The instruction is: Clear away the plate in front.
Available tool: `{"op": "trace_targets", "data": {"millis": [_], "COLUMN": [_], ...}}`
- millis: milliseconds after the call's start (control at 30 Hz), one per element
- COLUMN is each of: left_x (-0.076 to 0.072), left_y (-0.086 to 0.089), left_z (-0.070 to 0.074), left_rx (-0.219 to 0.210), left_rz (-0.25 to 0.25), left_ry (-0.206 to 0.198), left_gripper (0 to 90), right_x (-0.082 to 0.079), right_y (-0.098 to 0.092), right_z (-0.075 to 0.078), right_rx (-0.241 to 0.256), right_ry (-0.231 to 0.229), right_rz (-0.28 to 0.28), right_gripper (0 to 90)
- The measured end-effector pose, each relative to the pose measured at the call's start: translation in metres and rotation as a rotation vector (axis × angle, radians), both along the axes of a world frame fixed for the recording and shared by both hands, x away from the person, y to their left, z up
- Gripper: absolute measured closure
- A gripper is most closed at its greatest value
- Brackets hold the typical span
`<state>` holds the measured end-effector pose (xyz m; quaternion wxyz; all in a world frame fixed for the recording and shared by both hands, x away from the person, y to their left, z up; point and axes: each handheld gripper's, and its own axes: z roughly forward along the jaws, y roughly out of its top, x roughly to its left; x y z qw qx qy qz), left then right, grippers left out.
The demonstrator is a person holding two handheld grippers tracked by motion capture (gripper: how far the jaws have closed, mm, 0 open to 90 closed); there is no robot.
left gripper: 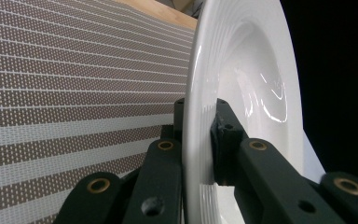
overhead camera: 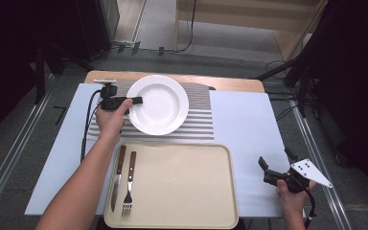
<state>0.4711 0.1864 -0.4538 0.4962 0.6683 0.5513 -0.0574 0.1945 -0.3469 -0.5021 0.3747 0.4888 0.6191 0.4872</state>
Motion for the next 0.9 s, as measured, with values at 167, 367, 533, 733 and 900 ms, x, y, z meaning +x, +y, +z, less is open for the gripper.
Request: {"op": "trace_targets", "data": {"millis": [167, 367, 533, 733, 900], "left_x": [-0.006, -0.014, -0.021, -0.029, -0.038], "left_y": [0.001, 0.001, 0.0, 0.002, 0.001], "left_z": [0.002, 0.004, 0.004, 0.005, 0.005], "left_rx": [-0.019, -0.021, -0.028, -0.048, -0.031], "left_rz": [-0.008, -0.01, -0.024, -0.046, -0.064], "left_ry": [-0.005, -0.008, -0.012, 0.0, -0.008], "left_gripper": [81.7, 81.7, 81.7, 81.7, 81.6], "right_x": [0.0, 0.0, 0.0, 0.0, 0.0], "right_y": [0.001, 0.001, 0.001, 0.001, 0.002], "right_z": [0.0, 0.0, 0.0, 0.0, 0.001], "right_rx": [0.0, 0.005, 0.004, -0.002, 0.001], "right_ry": [0.004, 0.005, 0.001, 0.0, -0.002], "right_rz": [0.001, 0.001, 0.0, 0.001, 0.0], "right_gripper": [0.0, 0.0, 0.0, 0.0, 0.0]}}
